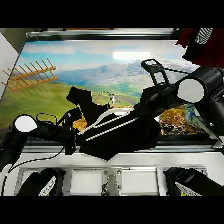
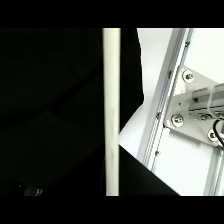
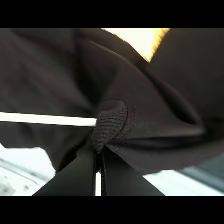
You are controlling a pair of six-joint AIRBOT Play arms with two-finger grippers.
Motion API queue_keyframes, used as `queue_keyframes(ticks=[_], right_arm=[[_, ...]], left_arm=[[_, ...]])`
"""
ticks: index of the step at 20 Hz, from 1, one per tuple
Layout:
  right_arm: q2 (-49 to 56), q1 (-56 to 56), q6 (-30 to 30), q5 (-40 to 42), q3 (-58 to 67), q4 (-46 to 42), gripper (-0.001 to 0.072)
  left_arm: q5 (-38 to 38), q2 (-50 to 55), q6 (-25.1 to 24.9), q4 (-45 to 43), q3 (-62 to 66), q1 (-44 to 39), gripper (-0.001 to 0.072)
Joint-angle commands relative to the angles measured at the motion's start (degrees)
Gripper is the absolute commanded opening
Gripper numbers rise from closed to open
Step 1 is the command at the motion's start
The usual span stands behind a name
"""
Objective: Fold the clothes and pants, and hang the long-sleeved shirts on hangers.
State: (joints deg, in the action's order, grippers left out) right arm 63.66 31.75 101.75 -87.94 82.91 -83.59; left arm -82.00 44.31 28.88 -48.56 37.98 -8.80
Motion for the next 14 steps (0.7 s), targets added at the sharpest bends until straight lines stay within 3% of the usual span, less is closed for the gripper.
queue_keyframes(ticks=[1,4,7,9,14], right_arm=[[0.04,1.51,-2.08,6.73,0.17,1.49,0.0020],[-0.15,1.44,3.02,3.65,1.14,-6.25,0.0020],[-0.63,0.98,3.52,0.59,2.23,-12.92,0.0020],[-0.79,0.48,6.16,0.48,2.27,-14.84,0.0020],[-0.79,0.48,6.08,1.16,2.27,-15.04,0.0020]], left_arm=[[1.25,0.37,-3.30,0.57,0.00,-0.04,0.0009],[1.70,-1.79,-3.58,-0.31,-0.02,-0.02,0.0009],[1.46,-5.77,-3.58,-1.97,-0.02,-0.04,0.0010],[0.13,-7.32,-3.61,-1.92,-0.04,-0.04,0.0010],[-0.22,-5.95,-5.09,-0.50,-0.04,-1.40,0.0009]])
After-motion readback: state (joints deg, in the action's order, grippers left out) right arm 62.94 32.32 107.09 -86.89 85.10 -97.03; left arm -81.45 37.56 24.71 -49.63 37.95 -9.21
